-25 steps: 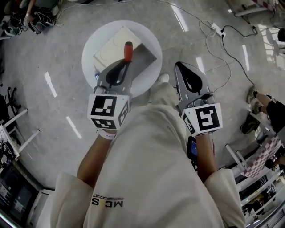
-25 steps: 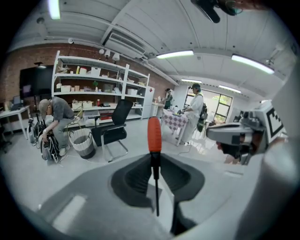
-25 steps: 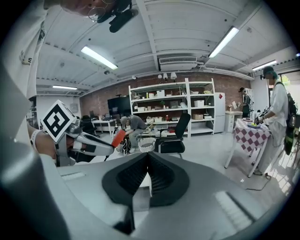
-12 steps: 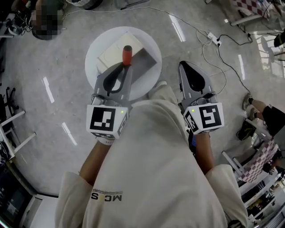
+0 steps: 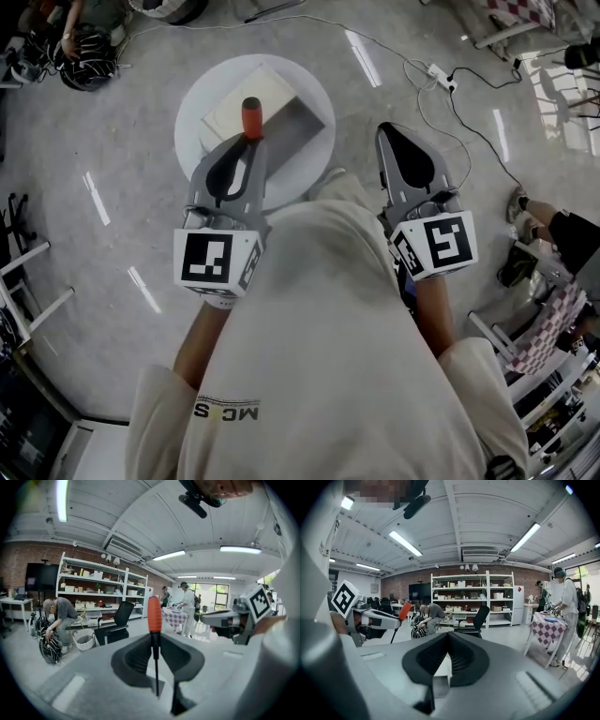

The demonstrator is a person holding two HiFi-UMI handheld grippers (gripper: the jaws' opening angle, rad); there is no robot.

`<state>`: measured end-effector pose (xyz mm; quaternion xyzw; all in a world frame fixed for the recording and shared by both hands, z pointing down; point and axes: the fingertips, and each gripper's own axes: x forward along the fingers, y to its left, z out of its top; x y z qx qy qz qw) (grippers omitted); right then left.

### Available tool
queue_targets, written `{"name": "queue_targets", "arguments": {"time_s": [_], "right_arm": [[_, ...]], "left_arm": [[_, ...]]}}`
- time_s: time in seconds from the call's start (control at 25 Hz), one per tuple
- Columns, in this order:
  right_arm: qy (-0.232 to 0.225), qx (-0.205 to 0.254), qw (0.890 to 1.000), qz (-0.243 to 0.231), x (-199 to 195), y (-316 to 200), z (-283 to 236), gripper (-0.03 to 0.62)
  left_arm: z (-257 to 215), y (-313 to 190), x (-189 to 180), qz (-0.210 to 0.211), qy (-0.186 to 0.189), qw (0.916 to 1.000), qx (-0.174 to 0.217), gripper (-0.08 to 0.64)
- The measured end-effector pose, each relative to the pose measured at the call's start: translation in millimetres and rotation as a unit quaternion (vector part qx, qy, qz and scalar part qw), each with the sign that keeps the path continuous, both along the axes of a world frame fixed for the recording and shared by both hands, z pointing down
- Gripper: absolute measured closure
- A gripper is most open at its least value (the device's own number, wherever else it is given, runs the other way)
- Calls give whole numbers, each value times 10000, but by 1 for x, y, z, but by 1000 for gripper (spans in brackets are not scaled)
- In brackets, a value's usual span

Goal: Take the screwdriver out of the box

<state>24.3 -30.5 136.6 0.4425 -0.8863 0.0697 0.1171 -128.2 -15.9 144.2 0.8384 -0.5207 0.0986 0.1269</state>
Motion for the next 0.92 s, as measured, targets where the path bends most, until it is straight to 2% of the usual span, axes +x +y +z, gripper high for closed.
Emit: {"name": "queue_targets", "arguments": {"time_s": [0.32,0.48,0.68,0.92], "right_arm": [[-69,-47,10000,-29,4,5,1,594],[-410,-213,9989,-55,2,3,-1,594],[-595,-467,9971,-108,5,9,6,594],[-339,-417,9979,-372,6,16,10,594]], "left_arm": [[0,3,9,84,-5,10000,3,503],[0,3,7,118,9,9999,5,503],[3,9,10,218,-5,9997,-77,503],[2,10,16,258,-56,9996,-59,503]]}}
